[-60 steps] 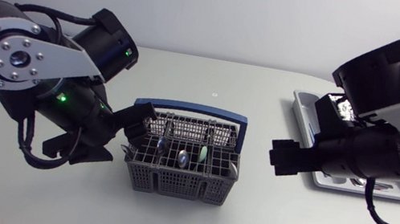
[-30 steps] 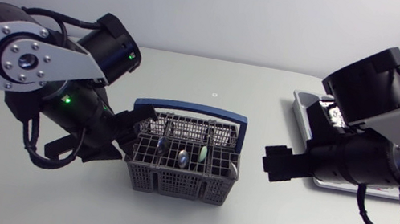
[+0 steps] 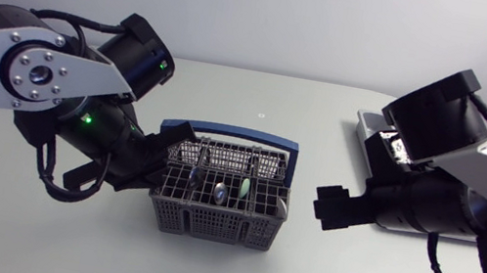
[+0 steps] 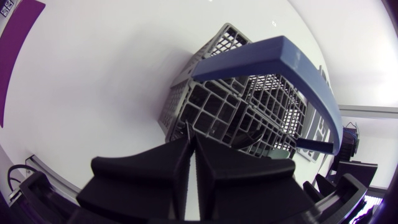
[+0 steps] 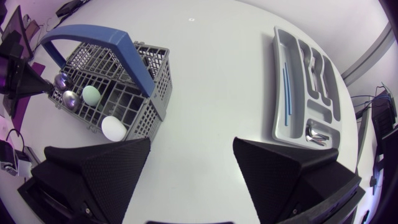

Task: Unload the cutlery basket into the drawer organizer.

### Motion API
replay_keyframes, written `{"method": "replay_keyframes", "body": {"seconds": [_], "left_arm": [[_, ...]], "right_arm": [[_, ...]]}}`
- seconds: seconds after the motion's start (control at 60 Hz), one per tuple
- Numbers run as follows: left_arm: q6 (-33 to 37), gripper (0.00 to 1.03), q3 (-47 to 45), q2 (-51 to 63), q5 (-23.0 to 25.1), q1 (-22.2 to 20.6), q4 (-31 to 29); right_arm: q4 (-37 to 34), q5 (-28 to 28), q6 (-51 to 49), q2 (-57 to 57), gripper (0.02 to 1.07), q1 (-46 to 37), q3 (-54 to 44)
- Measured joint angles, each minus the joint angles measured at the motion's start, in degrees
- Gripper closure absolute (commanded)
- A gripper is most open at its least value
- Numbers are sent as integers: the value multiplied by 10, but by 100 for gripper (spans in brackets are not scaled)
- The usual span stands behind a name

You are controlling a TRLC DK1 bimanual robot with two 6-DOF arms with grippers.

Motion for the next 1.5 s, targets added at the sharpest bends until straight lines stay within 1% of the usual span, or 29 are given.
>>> {"method": "replay_keyframes", "body": {"seconds": [0.35,0.7,0.85,1.083,1.267,1.5], "left_arm": [[0,100,3,-2,0,1,3],[0,100,3,-30,0,2,0],[0,100,-7,-46,0,9,4],[9,100,-52,-86,0,25,45],[18,100,-80,-126,23,49,73],[27,100,-111,-158,46,55,109]], "right_arm": [[3,0,0,0,11,3,-7],[5,2,0,0,11,9,-7],[7,2,0,0,11,14,-8],[13,2,0,0,11,16,-16],[16,3,0,0,11,26,-23],[16,7,0,0,11,32,-23]]}}
